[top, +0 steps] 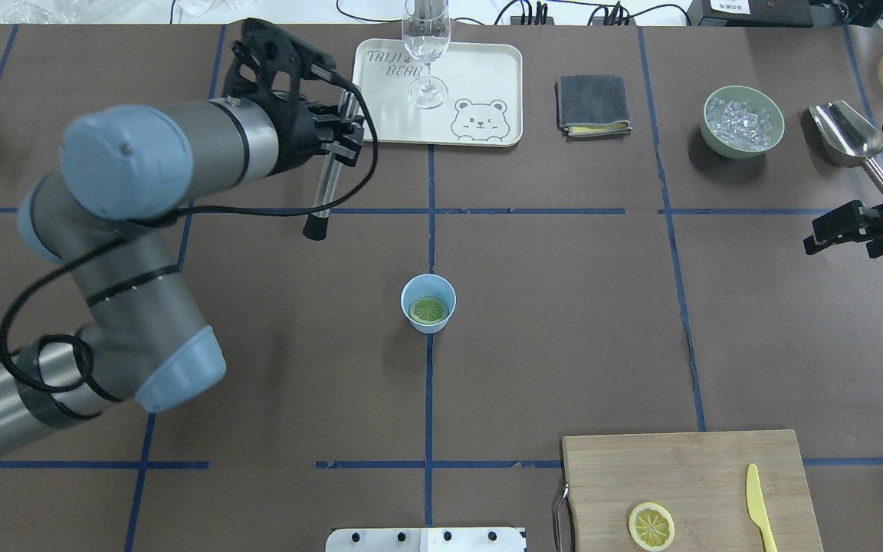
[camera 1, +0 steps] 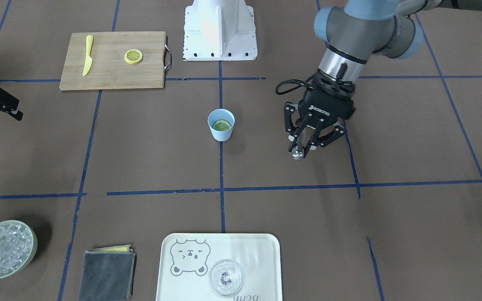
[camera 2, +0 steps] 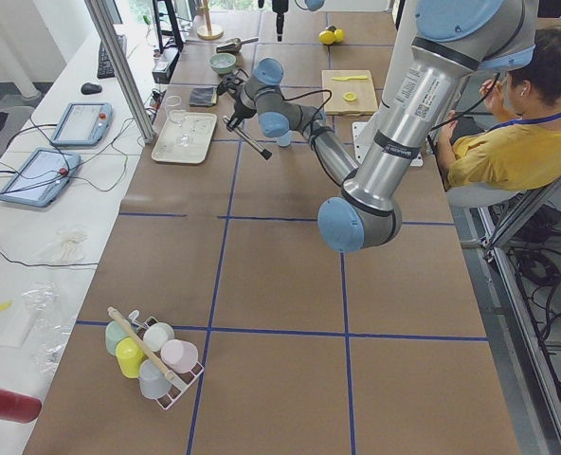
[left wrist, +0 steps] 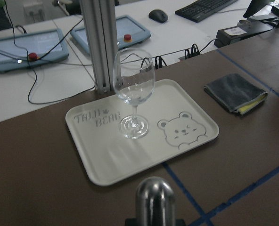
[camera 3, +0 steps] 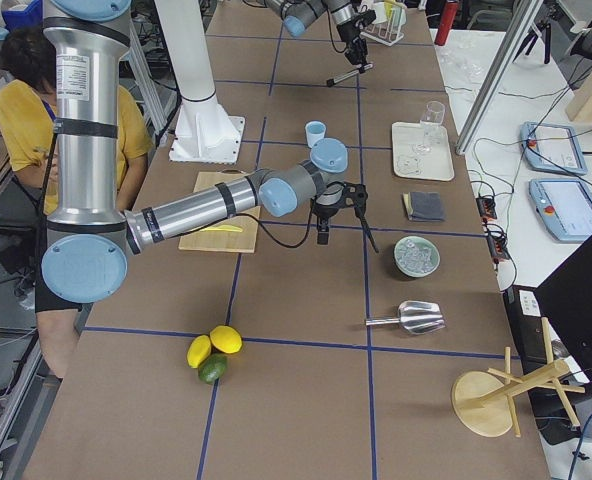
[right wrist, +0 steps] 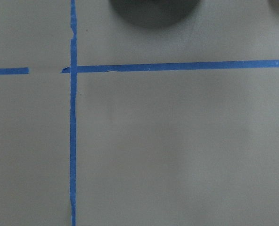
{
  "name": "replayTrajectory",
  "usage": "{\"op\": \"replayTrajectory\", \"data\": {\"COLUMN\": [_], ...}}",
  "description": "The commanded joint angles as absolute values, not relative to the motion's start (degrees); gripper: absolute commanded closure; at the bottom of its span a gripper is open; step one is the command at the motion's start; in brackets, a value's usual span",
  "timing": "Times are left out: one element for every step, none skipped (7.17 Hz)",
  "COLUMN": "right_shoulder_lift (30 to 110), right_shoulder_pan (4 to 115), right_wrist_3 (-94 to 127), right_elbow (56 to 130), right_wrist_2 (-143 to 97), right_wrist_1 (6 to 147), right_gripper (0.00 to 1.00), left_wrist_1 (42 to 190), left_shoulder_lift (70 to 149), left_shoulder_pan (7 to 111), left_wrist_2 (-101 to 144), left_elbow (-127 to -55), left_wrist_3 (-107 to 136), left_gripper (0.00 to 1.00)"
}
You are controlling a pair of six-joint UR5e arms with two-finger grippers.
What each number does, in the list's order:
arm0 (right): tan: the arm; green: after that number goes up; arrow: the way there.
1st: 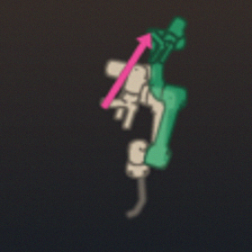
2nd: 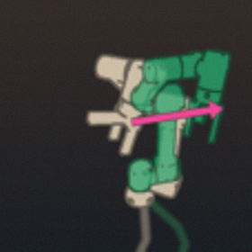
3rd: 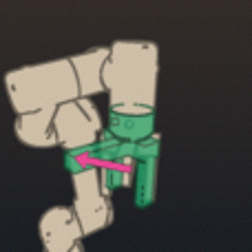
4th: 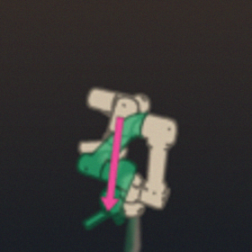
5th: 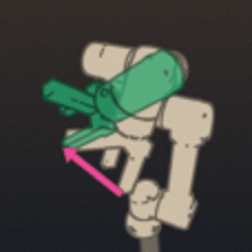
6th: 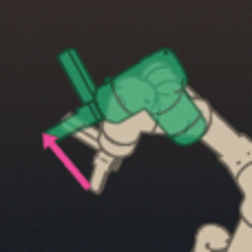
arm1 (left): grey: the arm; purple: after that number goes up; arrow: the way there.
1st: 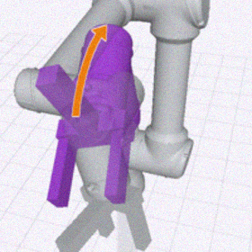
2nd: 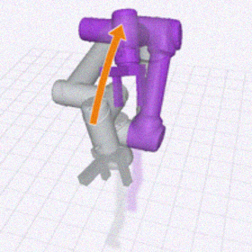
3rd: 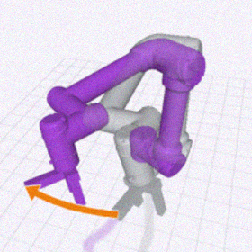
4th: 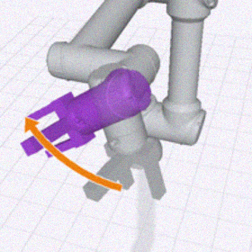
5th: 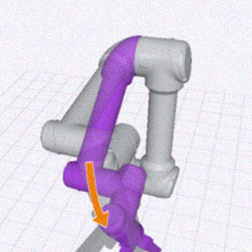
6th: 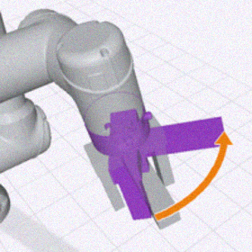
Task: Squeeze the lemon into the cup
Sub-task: 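Lift the muddler out and carry it back toward its spot with the left gripper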
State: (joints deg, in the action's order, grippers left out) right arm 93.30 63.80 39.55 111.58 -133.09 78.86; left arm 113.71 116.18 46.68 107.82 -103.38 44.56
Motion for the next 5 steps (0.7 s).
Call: {"op": "replayTrajectory", "data": {"right_shoulder_lift": [93.6, 94.3, 94.3, 94.3, 94.4], "right_shoulder_pan": [63.8, 63.8, 63.8, 63.8, 63.8], "right_wrist_3": [39.6, 39.7, 39.6, 39.7, 39.7], "right_elbow": [111.8, 112.3, 112.3, 112.3, 112.3], "right_wrist_2": [-133.2, -133.2, -133.2, -133.2, -133.2], "right_wrist_1": [78.8, 78.8, 78.8, 78.8, 78.8], "right_gripper": [0.00, 0.00, 0.00, 0.00, 0.00], "left_wrist_1": [99.8, 97.3, 97.1, 99.8, 102.7], "left_shoulder_lift": [110.5, 105.3, 102.9, 102.4, 102.7], "left_shoulder_pan": [55.2, 57.6, 60.4, 60.2, 60.2], "left_wrist_2": [122.1, 127.7, 132.8, 133.2, 133.2], "left_elbow": [-103.2, -102.1, -101.7, -96.2, -90.7], "left_wrist_3": [45.0, 43.3, 43.5, 41.1, 39.9], "left_gripper": [1.00, 1.00, 1.00, 1.00, 1.00]}}
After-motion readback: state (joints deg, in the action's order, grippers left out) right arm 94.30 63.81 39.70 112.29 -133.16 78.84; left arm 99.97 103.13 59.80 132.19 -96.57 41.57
